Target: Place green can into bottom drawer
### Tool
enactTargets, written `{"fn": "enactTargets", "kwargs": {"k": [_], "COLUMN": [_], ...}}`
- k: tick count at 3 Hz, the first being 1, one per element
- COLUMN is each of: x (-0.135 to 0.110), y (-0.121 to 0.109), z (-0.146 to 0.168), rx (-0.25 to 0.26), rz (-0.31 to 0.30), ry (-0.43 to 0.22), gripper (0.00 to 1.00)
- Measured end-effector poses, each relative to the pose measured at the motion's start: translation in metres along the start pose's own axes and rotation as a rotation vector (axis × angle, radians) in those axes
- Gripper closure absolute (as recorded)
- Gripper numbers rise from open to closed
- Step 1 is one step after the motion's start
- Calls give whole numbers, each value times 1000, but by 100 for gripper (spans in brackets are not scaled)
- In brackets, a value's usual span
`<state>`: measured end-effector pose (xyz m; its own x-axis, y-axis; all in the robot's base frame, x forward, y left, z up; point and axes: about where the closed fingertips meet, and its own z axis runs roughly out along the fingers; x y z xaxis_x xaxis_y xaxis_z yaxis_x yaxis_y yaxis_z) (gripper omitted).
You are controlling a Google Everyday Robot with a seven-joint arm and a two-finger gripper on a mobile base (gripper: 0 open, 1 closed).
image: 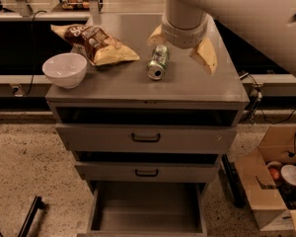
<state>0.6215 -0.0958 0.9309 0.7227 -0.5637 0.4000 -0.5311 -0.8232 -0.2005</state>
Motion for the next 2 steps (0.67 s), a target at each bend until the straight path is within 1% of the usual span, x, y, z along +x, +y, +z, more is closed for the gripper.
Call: {"fn": "enactTargets", "kwargs": {"k": [1,2], "x": [0,14], "y": [-1,-22], "z": [2,23], "rx": [10,100], "rz": [-13,-56], "ry": [-24,-104], "gripper": [0,0]}}
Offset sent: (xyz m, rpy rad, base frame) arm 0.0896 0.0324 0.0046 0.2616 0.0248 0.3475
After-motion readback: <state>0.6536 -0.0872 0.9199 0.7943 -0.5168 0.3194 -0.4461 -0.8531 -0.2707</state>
